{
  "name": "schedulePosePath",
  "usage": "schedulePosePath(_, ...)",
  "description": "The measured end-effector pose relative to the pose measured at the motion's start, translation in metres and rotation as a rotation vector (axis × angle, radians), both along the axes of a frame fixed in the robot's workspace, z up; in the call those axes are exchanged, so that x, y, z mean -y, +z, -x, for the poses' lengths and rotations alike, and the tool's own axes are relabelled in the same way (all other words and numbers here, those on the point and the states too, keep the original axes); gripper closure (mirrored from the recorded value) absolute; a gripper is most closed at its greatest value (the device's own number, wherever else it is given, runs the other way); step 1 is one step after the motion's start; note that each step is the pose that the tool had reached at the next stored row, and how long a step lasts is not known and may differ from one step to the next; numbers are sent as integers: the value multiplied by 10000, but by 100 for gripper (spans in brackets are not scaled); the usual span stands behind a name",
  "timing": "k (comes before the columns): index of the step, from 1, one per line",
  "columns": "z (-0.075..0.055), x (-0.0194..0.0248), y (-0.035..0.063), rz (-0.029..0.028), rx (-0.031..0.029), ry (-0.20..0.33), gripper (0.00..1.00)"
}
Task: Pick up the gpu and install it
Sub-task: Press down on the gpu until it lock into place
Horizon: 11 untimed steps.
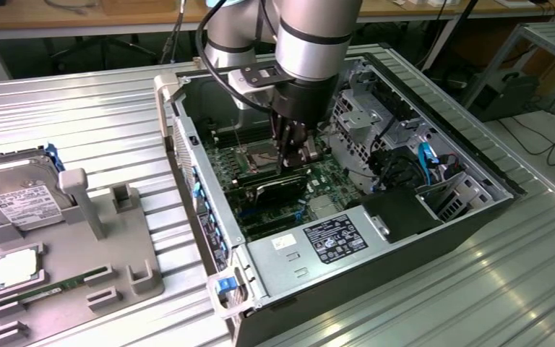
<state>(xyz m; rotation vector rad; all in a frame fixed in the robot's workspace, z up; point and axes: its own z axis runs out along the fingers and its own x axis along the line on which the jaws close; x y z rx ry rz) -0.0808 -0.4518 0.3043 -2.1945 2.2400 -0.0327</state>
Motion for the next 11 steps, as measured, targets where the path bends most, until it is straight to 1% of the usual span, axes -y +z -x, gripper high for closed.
schedulePosePath(5, 3, 0, 0, 1, 2, -48, 89)
schedulePosePath(9, 8, 0, 0, 4, 19, -66, 89)
schedulePosePath(10, 8, 0, -1, 15, 21, -65, 89)
schedulePosePath(11, 9, 0, -2, 42, 21, -65, 89)
